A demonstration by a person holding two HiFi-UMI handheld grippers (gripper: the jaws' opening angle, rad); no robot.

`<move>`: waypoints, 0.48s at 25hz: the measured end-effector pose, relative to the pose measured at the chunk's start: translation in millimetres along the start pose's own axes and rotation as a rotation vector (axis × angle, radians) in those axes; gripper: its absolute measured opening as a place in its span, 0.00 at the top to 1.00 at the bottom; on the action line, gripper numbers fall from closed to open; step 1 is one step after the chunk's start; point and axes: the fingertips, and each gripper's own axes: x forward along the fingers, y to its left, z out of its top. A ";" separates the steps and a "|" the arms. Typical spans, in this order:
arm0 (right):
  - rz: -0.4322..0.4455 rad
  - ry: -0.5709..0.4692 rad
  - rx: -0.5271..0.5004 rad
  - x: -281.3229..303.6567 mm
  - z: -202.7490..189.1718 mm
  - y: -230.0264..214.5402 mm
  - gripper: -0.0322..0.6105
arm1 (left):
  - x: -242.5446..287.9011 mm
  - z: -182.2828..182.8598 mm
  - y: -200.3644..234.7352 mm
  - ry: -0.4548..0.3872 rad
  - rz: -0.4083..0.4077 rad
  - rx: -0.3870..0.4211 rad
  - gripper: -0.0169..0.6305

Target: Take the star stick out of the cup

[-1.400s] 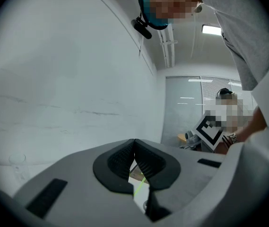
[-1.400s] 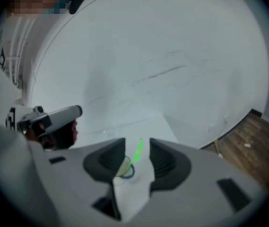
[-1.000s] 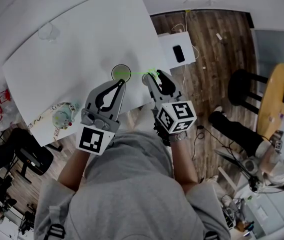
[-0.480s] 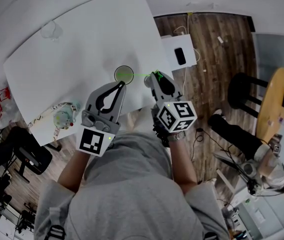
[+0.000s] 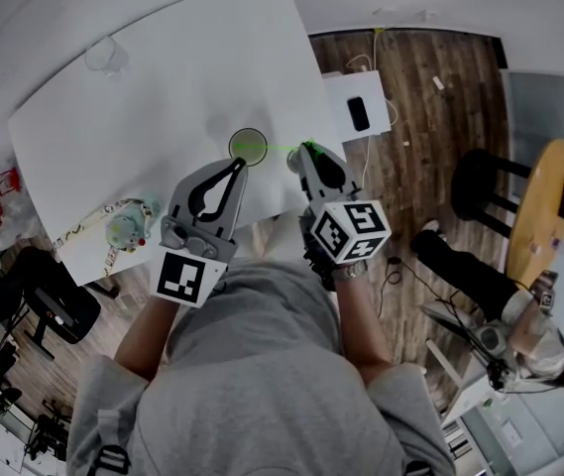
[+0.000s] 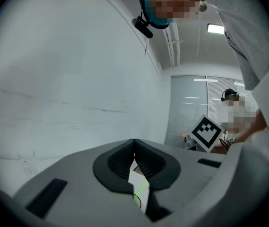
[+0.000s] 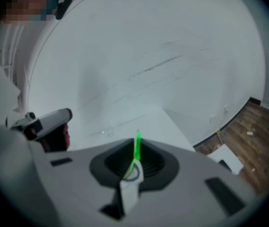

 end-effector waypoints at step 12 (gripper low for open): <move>0.033 -0.026 -0.028 -5.0 4.0 11.1 0.88 | -14.5 -2.6 -0.5 -0.009 0.051 0.000 0.92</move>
